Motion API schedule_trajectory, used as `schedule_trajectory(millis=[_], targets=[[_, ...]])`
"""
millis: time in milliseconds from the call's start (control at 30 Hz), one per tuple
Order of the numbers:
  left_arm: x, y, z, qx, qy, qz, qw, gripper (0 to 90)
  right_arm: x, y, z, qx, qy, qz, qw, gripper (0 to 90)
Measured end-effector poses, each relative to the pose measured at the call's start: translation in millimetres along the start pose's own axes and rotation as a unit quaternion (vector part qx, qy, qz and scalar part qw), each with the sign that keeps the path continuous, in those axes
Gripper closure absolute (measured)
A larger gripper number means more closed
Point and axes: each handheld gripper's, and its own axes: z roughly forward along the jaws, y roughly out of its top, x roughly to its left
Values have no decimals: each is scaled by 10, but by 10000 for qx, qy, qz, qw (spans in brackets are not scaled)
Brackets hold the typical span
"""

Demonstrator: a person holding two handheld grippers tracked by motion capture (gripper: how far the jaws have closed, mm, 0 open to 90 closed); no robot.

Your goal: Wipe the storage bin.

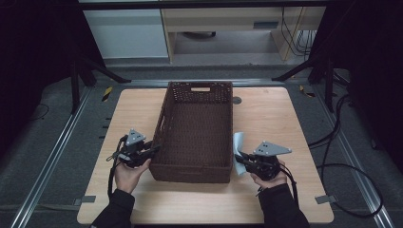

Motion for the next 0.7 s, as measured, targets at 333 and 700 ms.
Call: schedule_trajectory(millis=[333, 700], targets=[[3, 0, 0, 6, -15, -14, 10000, 671, -42, -376, 270, 938, -68, 253, 9952, 827], [3, 0, 0, 6, -15, -13, 10000, 671, 105, -77, -45, 64, 15, -48, 10000, 827]])
